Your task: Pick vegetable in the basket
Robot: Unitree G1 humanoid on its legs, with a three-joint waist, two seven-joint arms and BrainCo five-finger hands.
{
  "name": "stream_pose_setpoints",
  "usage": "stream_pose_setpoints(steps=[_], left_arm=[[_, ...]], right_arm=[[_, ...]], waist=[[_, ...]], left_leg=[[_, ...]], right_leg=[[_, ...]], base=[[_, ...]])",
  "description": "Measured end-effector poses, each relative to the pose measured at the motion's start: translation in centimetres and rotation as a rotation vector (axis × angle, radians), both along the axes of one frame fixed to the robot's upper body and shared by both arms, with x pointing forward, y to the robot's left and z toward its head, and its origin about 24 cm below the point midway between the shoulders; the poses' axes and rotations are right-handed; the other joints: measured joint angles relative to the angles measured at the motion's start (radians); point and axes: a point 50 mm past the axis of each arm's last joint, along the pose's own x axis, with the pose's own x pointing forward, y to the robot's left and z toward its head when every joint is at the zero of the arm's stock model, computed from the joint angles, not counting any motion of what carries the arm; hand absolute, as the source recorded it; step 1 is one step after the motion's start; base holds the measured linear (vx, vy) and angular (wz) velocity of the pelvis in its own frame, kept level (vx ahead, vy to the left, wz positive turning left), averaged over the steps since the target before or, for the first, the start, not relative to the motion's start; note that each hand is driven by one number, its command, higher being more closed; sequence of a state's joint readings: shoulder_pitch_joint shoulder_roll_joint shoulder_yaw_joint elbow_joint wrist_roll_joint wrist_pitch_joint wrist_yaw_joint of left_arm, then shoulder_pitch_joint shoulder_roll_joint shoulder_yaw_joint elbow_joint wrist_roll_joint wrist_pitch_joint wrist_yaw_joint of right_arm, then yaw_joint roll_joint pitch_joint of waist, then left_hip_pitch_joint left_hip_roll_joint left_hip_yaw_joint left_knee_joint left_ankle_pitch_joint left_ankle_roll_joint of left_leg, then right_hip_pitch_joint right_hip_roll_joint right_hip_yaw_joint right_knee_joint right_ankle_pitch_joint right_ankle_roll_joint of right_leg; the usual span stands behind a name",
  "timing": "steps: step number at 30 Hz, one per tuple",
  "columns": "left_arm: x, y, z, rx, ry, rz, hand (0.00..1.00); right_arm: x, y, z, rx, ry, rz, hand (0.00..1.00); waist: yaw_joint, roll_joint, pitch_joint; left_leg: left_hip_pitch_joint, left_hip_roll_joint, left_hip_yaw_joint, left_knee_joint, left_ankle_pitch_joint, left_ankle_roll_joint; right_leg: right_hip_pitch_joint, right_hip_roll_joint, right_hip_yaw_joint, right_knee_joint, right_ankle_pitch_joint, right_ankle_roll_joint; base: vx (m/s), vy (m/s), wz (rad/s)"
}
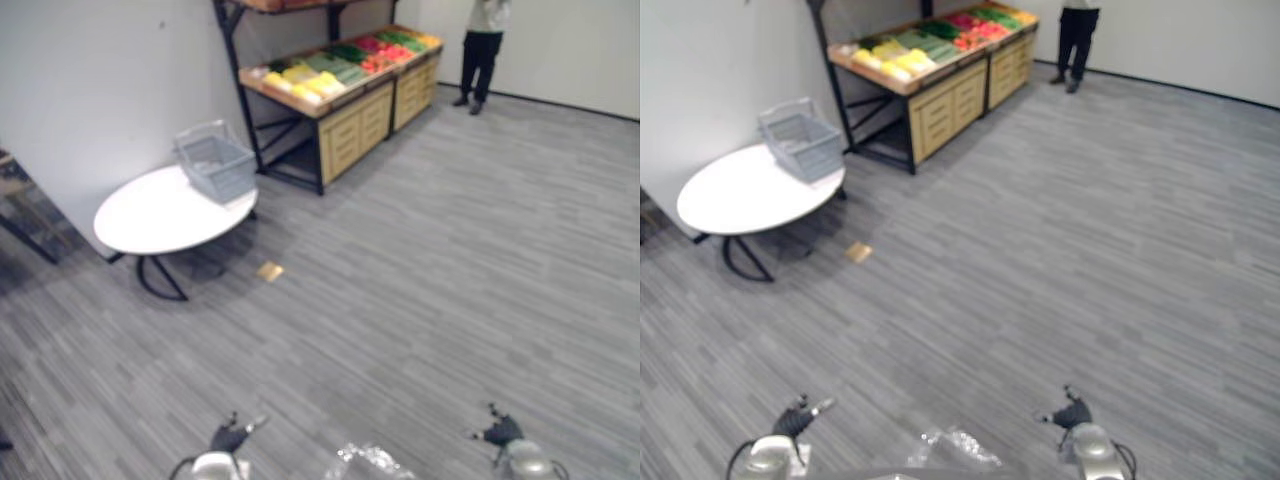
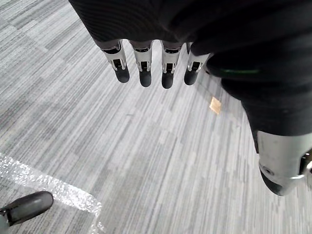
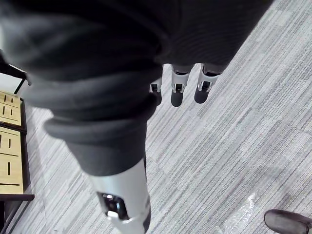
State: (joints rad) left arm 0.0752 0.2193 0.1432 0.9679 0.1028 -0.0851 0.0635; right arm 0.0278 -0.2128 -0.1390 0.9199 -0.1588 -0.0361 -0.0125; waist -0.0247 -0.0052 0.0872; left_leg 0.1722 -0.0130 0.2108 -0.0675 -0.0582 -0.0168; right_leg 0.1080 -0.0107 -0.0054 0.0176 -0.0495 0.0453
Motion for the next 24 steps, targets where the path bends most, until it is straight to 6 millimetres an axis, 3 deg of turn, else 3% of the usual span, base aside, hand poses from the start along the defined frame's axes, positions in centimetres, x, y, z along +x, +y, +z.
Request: stream_pose_setpoints(steps=[4, 12, 24], left_arm=[[-0.9, 0.0, -0.4, -0.006, 0.037, 0.008, 0.0], [-1.0, -0.3, -0.5, -0.024, 0.034, 0.02, 0.0], [-1.8, -1.1, -1.2, -0.065, 0.077, 0.016, 0.0]], right_arm=[[-0.4, -0.2, -0.3, 0.002, 0.02, -0.019, 0.0], [-1.2, -0.6, -0.7, 0.009, 0.057, -0.059, 0.0], [-1.0, -0.6, -0.8, 0.013, 0.064, -0.065, 0.0]], waist=[[0.0, -0.001, -0.001], [0.0, -0.001, -0.006], [-0.001, 0.002, -0.007]], left_leg=[[0.0, 0.001, -0.003, -0.003, 0.004, 0.0], [0.013, -0.003, -0.011, -0.026, 0.016, 0.0], [0.007, -0.005, -0.032, -0.032, 0.024, 0.003]], right_leg=[[0.001, 0.001, -0.005, -0.008, 0.0, 0.0], [0.019, 0.0, -0.018, -0.023, 0.002, 0.002], [0.019, -0.003, -0.04, -0.023, 0.002, 0.002]], base=[[-0.02, -0.024, 0.02], [0.02, -0.019, 0.05], [-0.04, -0.03, 0.06]])
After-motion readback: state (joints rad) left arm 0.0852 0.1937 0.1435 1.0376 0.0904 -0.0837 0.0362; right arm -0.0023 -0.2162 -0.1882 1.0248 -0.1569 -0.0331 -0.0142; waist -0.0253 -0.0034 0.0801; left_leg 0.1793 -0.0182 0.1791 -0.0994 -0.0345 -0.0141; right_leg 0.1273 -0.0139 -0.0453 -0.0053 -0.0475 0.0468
